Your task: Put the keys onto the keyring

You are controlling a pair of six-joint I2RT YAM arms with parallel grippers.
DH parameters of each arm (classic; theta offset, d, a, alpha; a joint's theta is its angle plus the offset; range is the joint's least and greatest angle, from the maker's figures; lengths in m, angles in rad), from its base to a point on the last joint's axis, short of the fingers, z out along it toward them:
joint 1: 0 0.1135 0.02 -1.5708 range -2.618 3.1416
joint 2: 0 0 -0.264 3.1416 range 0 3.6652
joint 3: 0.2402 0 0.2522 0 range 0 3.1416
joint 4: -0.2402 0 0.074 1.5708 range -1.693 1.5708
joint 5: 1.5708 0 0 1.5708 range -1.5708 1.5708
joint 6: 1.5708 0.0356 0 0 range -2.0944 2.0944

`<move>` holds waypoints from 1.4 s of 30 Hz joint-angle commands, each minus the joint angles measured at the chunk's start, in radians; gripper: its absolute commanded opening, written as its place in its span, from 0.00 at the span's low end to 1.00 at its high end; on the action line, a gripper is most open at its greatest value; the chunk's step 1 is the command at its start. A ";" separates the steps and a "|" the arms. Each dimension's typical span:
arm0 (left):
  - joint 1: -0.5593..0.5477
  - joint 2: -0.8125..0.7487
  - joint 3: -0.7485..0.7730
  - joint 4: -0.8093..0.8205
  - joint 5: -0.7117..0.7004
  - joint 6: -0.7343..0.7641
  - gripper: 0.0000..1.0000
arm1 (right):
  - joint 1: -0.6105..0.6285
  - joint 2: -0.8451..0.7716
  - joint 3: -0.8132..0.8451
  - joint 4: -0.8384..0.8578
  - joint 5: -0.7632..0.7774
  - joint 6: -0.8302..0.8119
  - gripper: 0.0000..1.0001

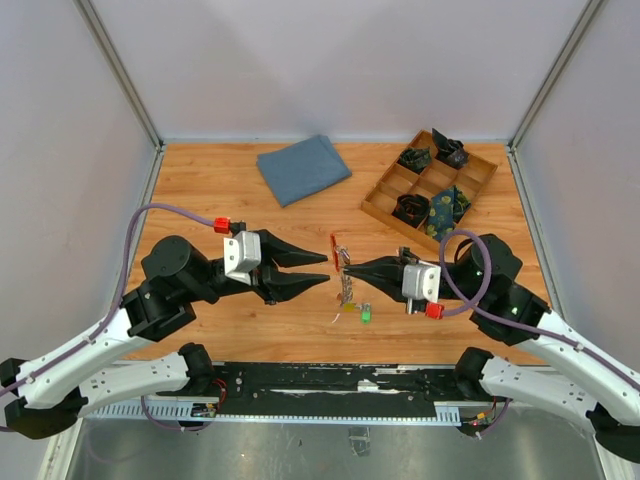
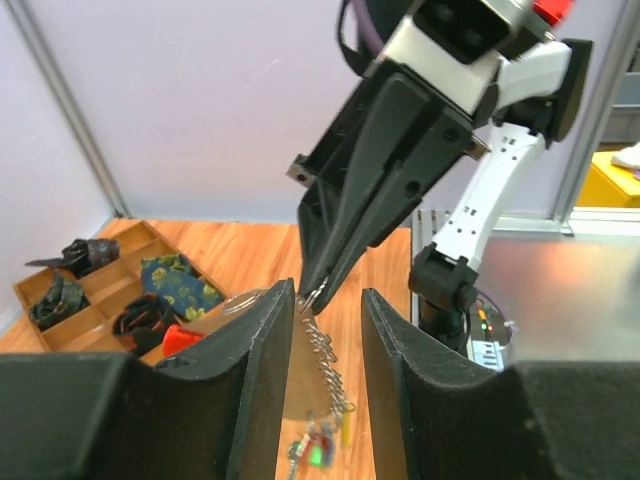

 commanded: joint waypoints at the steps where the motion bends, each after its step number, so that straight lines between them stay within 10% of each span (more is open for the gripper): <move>1: 0.003 -0.013 0.032 -0.022 -0.133 -0.047 0.39 | 0.005 -0.045 0.047 -0.092 0.039 -0.322 0.00; 27: 0.003 0.067 -0.134 0.144 -0.252 -0.053 0.38 | 0.005 -0.133 0.103 -0.277 0.094 -0.852 0.00; 42: 0.003 0.115 -0.139 0.184 -0.240 -0.010 0.37 | 0.005 -0.154 0.116 -0.289 -0.013 -0.867 0.00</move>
